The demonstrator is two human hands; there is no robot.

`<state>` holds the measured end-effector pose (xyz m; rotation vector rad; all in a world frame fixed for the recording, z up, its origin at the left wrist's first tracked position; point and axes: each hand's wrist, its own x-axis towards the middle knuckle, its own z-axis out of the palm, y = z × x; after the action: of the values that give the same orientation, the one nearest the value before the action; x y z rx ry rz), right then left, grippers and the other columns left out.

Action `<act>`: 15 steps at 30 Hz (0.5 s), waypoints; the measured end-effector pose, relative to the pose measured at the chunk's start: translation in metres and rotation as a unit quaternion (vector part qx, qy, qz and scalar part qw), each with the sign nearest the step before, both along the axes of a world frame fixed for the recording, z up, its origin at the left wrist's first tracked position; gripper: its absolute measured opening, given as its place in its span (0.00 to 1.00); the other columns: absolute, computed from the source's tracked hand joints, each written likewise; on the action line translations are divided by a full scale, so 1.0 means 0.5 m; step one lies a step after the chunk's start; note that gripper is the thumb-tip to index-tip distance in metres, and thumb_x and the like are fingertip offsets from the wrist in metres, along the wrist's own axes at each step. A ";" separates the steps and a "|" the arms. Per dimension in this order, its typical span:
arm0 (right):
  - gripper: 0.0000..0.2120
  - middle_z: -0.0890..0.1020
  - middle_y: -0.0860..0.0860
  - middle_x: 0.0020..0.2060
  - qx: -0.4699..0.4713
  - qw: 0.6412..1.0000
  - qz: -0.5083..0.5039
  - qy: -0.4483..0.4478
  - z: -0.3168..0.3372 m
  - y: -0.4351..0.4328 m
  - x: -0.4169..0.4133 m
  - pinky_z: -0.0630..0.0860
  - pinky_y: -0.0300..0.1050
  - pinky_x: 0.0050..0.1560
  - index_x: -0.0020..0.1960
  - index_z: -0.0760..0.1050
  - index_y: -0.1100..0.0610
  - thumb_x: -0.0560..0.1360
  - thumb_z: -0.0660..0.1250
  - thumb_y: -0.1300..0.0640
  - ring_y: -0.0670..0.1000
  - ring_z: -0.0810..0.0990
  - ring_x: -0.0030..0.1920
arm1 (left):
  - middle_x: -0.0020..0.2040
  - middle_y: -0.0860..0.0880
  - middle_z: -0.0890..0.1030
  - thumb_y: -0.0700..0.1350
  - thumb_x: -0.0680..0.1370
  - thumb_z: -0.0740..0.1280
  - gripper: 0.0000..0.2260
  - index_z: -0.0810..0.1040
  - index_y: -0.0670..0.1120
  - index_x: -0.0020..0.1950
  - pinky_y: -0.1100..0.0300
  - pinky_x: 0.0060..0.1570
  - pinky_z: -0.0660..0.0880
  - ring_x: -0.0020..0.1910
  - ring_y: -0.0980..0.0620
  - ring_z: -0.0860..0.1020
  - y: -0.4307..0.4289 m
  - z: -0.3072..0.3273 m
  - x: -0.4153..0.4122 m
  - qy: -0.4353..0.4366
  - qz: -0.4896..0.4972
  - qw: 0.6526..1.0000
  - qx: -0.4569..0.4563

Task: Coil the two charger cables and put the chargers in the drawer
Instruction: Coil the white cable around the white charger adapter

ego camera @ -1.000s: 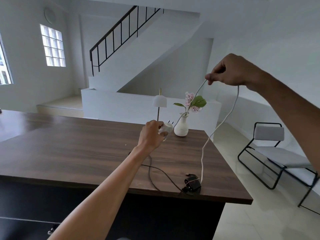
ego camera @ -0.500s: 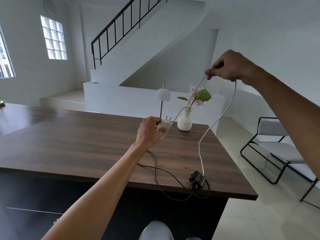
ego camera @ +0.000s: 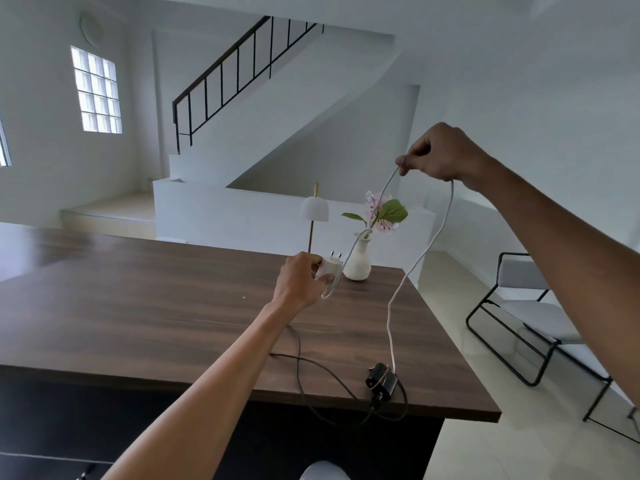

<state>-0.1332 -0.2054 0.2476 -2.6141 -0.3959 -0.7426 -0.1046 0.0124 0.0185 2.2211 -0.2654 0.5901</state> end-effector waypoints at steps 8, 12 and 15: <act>0.10 0.87 0.58 0.44 0.005 1.000 0.020 0.000 -0.014 0.004 0.090 0.67 0.32 0.36 0.47 0.87 0.58 0.76 0.73 0.51 0.56 0.80 0.43 | 0.37 0.51 0.79 0.44 0.73 0.77 0.08 0.85 0.40 0.46 0.67 0.35 0.66 0.37 0.54 0.76 -0.046 -0.009 0.057 0.027 -0.051 0.998 0.038; 0.11 0.87 0.59 0.44 0.018 1.000 0.025 0.006 -0.031 0.000 0.147 0.68 0.32 0.35 0.47 0.87 0.58 0.76 0.72 0.51 0.60 0.82 0.47 | 0.37 0.50 0.79 0.44 0.73 0.77 0.09 0.86 0.39 0.48 0.63 0.39 0.70 0.37 0.53 0.76 -0.057 -0.016 0.096 0.045 -0.061 0.996 0.046; 0.11 0.87 0.59 0.43 0.037 0.999 0.018 0.009 -0.045 -0.006 0.191 0.65 0.26 0.26 0.47 0.87 0.59 0.77 0.72 0.51 0.52 0.80 0.38 | 0.42 0.48 0.85 0.44 0.73 0.77 0.10 0.87 0.41 0.52 0.58 0.45 0.78 0.41 0.50 0.82 -0.062 -0.023 0.123 0.062 -0.091 0.993 0.049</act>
<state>-0.0379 -0.2084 0.2253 -2.5364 -0.4015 -0.7092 -0.0433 -0.0184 0.0072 2.2868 -0.4352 0.3444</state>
